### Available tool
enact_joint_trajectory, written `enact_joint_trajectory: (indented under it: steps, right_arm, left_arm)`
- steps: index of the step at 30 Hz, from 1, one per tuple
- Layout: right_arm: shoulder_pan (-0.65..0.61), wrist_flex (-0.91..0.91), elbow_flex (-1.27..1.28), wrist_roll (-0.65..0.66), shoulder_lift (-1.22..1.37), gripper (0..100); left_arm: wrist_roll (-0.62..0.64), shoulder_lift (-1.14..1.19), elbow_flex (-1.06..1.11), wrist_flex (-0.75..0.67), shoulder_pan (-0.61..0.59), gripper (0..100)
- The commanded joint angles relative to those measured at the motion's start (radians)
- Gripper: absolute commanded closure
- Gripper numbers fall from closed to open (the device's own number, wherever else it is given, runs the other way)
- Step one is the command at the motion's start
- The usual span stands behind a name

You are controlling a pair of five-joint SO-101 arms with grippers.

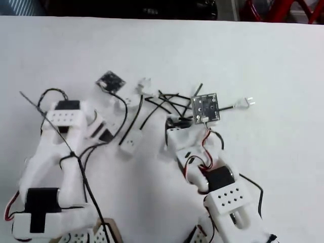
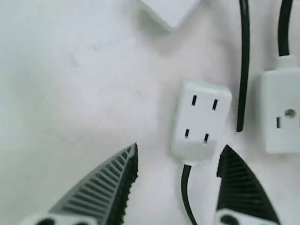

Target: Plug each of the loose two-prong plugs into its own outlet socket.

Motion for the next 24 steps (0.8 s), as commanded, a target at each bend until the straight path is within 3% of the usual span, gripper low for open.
enact_joint_trajectory:
  steps: [1,4,12,20,24]
  right_arm:
    - [-0.007,-0.016,-0.029,0.034,-0.016,98.2]
    - [-0.038,0.012,-0.086,0.137,-0.015,98.2]
    - [-0.232,0.134,-0.350,0.150,0.226,98.2]
    - [-0.348,0.127,-0.601,0.153,0.621,98.2]
    - [-0.355,0.125,-0.695,0.222,0.777,98.2]
  left_arm:
    - [0.009,-0.186,-0.083,0.123,-0.067,78]
    - [0.031,-0.377,-0.037,0.144,-0.102,81]
    - [0.261,-0.773,0.201,0.143,-0.216,76]
    - [0.433,-0.840,0.482,-0.026,-0.360,76]
    - [0.494,-0.845,0.583,-0.138,-0.409,76]
